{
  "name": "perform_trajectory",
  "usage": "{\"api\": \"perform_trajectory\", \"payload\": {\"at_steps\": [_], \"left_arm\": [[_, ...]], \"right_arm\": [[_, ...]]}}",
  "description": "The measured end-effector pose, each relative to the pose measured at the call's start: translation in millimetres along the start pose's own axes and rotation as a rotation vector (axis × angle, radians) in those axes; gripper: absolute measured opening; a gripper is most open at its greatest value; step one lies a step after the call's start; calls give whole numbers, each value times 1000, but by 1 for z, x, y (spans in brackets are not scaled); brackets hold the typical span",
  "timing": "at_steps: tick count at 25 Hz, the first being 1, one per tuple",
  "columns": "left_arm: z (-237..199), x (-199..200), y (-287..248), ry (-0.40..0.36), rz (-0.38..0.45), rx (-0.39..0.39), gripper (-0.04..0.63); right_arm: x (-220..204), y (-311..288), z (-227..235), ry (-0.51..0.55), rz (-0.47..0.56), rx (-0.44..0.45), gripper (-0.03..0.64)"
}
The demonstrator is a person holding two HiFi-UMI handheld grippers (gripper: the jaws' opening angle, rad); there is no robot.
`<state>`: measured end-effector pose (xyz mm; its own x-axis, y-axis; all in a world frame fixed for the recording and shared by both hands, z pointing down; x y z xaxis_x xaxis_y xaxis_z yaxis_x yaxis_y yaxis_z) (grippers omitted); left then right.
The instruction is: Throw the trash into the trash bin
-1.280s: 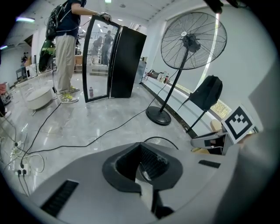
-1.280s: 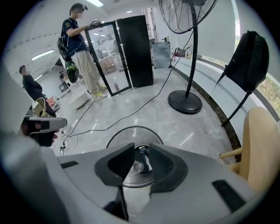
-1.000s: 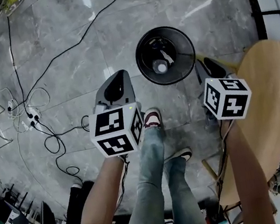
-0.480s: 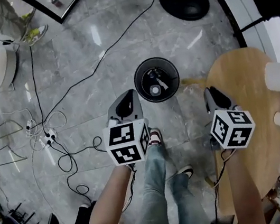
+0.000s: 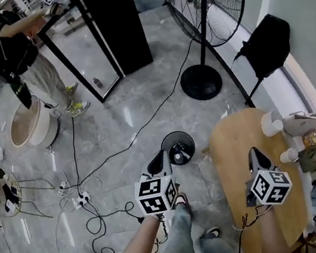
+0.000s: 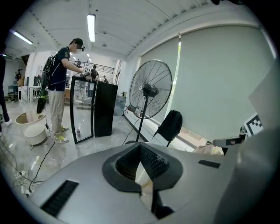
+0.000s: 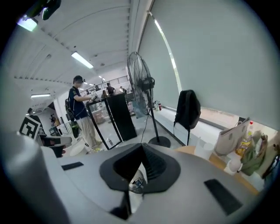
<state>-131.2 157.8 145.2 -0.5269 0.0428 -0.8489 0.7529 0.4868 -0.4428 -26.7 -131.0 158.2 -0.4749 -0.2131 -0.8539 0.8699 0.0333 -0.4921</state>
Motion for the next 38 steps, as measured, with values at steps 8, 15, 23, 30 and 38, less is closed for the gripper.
{"api": "perform_trajectory", "payload": {"at_steps": [8, 15, 23, 30, 38], "left_arm": [[48, 59, 84, 40, 141, -27, 9], [67, 59, 108, 51, 178, -33, 9], [76, 63, 102, 0, 184, -48, 9], [86, 62, 106, -13, 177, -72, 9], [89, 54, 111, -23, 172, -80, 9]], "right_arm": [[62, 113, 29, -20, 174, -67, 5], [63, 155, 38, -43, 255, -84, 5], [67, 157, 33, -14, 248, -105, 3], [64, 169, 36, -23, 247, -122, 3], [62, 173, 29, -9, 253, -109, 3]]}}
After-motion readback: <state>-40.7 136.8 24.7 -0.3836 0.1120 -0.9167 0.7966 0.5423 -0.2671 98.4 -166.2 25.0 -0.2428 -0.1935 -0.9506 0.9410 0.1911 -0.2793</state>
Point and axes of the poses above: the fingertips, and each gripper's own axes: y backward along the fingers, z to its right, x out of its top, the point moved 2 cm from there along y, backward along the fingers, and after that the axes turned 5 degrees about y, right-handed, at the moved point
